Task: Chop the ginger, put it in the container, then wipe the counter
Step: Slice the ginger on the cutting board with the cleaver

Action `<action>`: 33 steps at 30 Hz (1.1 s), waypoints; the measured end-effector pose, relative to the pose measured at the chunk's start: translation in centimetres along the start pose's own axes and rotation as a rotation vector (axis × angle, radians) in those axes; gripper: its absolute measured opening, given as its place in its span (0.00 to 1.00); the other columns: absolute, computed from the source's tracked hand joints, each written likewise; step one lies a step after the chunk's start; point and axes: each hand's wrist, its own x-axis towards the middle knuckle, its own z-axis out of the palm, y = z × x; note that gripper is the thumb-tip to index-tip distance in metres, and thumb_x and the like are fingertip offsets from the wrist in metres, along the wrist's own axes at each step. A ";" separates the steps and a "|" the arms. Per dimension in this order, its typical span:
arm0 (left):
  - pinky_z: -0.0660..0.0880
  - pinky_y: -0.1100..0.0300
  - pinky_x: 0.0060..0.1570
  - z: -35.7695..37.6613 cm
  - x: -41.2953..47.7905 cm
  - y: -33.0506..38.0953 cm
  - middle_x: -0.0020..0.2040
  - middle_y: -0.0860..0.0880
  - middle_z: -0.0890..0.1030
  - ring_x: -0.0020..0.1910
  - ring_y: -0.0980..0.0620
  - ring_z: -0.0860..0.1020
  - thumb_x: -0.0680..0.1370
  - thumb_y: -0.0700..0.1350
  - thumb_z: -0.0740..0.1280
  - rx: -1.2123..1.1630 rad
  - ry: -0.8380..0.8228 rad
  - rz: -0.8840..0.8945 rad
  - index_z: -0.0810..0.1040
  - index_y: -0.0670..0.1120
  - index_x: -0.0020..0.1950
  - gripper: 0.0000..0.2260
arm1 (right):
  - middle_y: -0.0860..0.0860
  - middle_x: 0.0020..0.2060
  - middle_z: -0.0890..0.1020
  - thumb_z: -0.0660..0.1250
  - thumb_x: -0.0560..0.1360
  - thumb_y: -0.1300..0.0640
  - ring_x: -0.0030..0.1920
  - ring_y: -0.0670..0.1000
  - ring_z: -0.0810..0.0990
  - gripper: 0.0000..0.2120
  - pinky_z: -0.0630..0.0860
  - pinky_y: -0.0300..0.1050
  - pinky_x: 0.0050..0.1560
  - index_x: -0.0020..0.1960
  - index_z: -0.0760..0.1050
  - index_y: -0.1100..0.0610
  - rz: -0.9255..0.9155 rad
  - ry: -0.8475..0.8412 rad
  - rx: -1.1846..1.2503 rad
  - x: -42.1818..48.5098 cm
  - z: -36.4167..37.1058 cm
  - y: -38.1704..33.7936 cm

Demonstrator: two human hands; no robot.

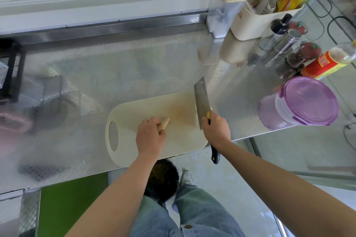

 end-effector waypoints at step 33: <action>0.69 0.58 0.43 -0.8 -0.5 -1.4 0.48 0.48 0.74 0.47 0.46 0.74 0.71 0.41 0.71 -0.032 -0.018 0.090 0.77 0.49 0.53 0.12 | 0.50 0.29 0.68 0.56 0.79 0.55 0.29 0.51 0.68 0.15 0.58 0.41 0.27 0.34 0.58 0.51 -0.340 -0.250 -0.186 -1.6 1.6 -3.7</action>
